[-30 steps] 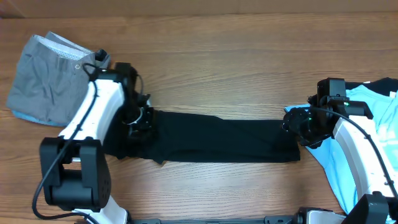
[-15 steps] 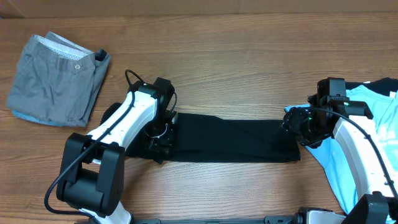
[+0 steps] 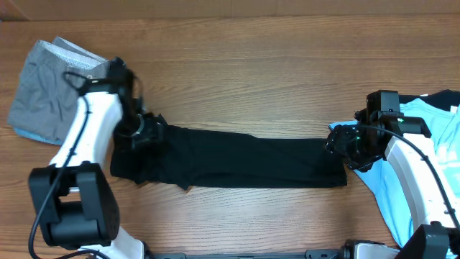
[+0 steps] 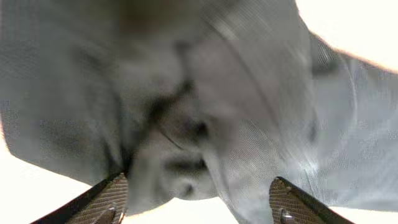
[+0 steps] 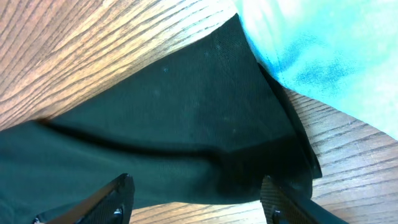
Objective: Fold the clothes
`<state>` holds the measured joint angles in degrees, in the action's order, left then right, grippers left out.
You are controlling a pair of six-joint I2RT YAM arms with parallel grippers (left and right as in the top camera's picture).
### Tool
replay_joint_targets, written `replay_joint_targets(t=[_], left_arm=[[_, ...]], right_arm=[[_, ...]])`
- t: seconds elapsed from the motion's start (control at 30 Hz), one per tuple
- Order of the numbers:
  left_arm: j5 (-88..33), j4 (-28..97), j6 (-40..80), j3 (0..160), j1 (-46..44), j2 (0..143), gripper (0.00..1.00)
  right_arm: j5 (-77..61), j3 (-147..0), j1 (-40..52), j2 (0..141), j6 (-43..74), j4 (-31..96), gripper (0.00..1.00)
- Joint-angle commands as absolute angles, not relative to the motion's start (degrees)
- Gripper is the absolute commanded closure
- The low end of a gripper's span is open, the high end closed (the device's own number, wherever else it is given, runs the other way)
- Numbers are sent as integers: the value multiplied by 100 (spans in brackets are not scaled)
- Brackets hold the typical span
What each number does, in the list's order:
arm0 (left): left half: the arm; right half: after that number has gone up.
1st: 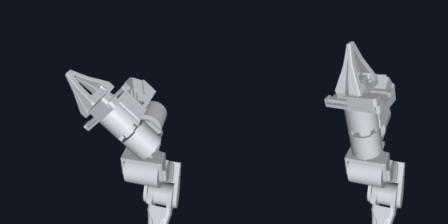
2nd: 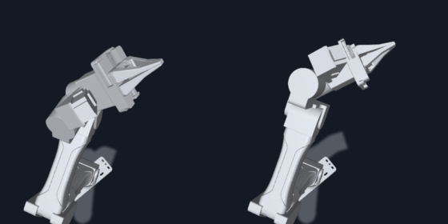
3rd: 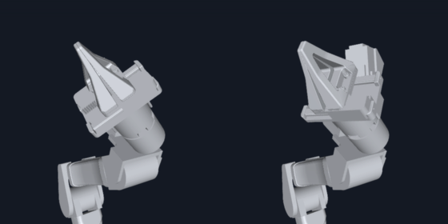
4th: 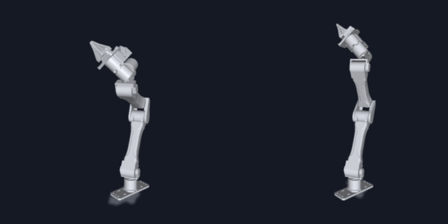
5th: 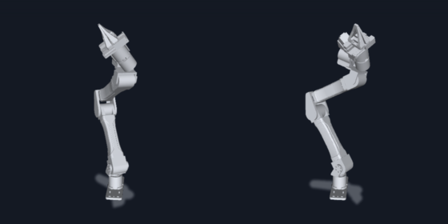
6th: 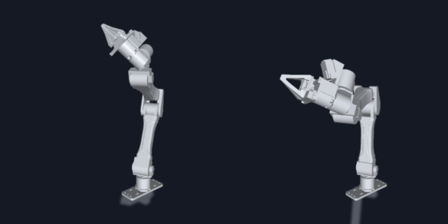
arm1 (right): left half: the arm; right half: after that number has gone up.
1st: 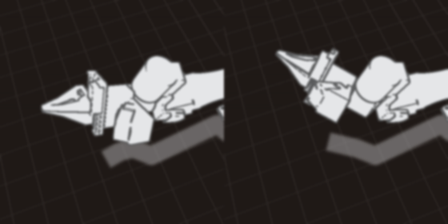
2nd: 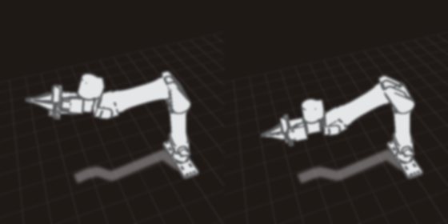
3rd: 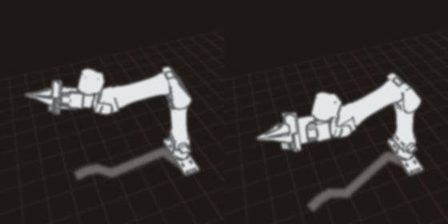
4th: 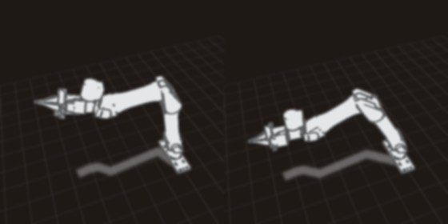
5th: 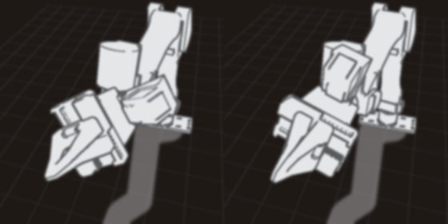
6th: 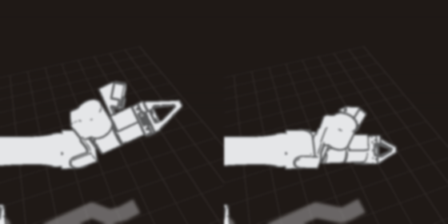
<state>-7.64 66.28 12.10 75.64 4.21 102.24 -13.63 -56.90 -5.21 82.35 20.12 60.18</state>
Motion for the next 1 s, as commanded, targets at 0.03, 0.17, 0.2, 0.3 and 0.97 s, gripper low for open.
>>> replay_joint_targets(t=[0.03, 0.17, 0.2, 0.3, 0.97], left_arm=[[-1240, 6348, 1247, 7660, 620, 10114, 19], [-1339, 6058, 1245, 7660, 552, 10114, 13], [-1334, 6031, 1245, 7660, 534, 10114, 12], [-1297, 5957, 1234, 7653, 486, 10116, 8], [-1470, 4919, 1192, 6501, -165, 10125, 81]], right_arm=[[-1406, -5808, -532, 8167, 1946, 6036, 28], [-1409, -5808, -532, 8167, 1949, 6034, 27], [-1406, -5808, -532, 8167, 1949, 6034, 27], [-1404, -5808, -532, 8167, 1946, 6038, 26], [-1424, -5808, -532, 8167, 2117, 6036, 22]])
